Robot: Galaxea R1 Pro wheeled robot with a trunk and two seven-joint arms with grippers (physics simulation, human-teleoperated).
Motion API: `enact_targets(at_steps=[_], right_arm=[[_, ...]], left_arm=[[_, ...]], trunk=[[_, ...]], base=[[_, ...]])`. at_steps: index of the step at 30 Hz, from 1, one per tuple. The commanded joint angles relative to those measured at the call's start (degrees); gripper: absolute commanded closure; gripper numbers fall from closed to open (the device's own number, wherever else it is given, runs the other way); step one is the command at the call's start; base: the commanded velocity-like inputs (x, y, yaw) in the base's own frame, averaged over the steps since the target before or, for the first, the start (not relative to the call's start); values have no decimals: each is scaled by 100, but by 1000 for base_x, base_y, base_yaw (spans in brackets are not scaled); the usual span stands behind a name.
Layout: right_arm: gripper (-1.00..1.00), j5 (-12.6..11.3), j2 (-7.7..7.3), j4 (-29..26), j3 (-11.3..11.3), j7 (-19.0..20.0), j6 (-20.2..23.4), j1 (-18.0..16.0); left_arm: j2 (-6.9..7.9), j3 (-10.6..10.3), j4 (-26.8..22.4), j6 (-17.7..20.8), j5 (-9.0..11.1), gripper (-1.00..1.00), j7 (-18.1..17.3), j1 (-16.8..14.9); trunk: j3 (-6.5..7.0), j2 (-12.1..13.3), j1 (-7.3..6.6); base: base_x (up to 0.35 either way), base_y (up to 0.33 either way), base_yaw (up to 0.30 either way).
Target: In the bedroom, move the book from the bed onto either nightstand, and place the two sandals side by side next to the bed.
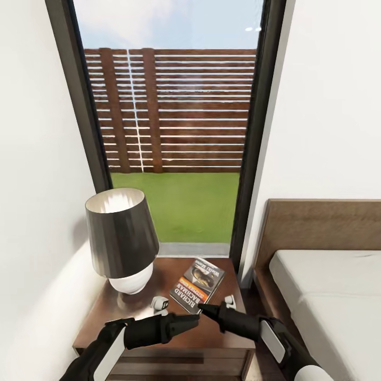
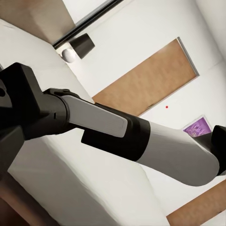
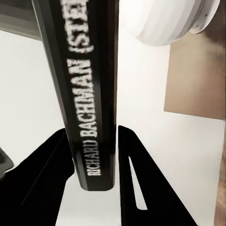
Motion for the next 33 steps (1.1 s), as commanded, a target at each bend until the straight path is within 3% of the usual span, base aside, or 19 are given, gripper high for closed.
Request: enact_targets(at_steps=[1, 7, 20, 33], right_arm=[[100, -53, -4, -2, 22, -124, 36, -4], [100, -72, -3, 1, 15, -632, 40, -4], [100, -82, -3, 0, -74, -699, 40, -4], [100, -84, -3, -2, -75, -708, 40, -4]], left_arm=[[6, -20, 0, 60, 51, -100, 4, -5], [6, -21, 0, 61, 51, -100, 4, -5], [6, -21, 0, 61, 51, -100, 4, -5], [6, -21, 0, 61, 51, -100, 4, -5]], trunk=[[-5, -3, -1], [-5, -3, -1], [-5, -3, -1], [-239, -524, 285]], base=[[0, 0, 0], [0, 0, 0], [0, 0, 0], [0, 0, 0]])
